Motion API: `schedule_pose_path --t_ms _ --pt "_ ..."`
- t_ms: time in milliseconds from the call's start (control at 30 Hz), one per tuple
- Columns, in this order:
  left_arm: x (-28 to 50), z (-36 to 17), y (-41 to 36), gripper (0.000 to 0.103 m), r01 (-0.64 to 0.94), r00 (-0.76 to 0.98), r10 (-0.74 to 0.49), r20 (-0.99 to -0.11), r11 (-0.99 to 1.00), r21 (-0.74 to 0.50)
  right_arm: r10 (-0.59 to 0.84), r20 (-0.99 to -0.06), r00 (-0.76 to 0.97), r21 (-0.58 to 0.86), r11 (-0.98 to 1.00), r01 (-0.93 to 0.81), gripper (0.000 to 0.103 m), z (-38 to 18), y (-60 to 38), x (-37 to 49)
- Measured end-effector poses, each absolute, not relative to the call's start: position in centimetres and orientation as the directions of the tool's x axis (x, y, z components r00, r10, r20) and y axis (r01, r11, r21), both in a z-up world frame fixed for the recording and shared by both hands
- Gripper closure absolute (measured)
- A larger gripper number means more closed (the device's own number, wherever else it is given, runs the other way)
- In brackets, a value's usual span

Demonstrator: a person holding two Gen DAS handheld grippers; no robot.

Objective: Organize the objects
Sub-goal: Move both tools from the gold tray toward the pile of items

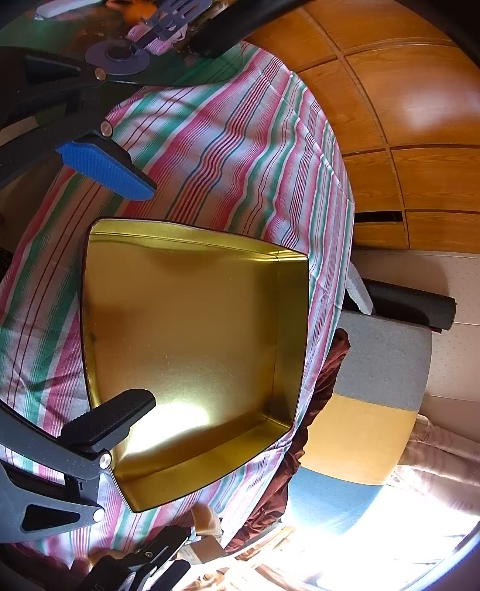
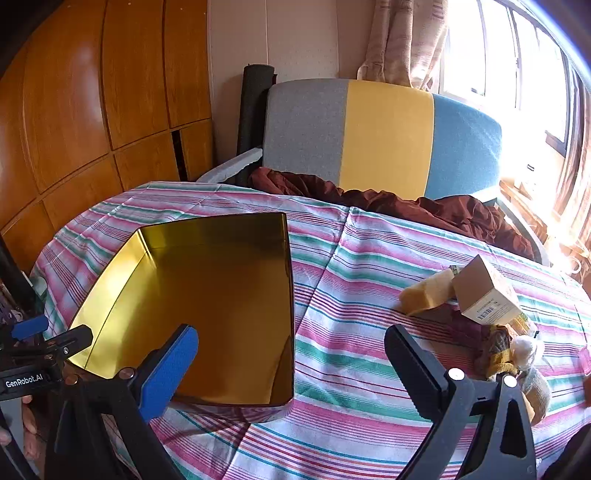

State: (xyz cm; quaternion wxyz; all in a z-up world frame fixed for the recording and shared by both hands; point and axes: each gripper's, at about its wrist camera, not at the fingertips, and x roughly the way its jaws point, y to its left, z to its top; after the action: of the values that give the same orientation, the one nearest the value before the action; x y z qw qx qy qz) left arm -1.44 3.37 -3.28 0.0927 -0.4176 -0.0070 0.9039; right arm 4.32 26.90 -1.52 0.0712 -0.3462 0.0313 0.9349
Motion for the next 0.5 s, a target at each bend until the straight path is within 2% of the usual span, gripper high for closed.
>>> schedule_pose_path --t_ms 167,500 --pt "-1.0 -3.2 4.4 0.000 -0.192 -0.654 0.148 -0.742 -0.981 -0.027 0.128 -0.671 -0.730 0.019 -0.982 -0.189 0.000 -2.0 28.5 5.0" --pt "-0.5 -2.3 7.9 0.000 -0.316 -0.647 0.224 -0.729 -0.949 -0.011 0.183 -0.718 -0.672 0.046 -0.950 -0.308 0.000 -2.3 35.4 8.2"
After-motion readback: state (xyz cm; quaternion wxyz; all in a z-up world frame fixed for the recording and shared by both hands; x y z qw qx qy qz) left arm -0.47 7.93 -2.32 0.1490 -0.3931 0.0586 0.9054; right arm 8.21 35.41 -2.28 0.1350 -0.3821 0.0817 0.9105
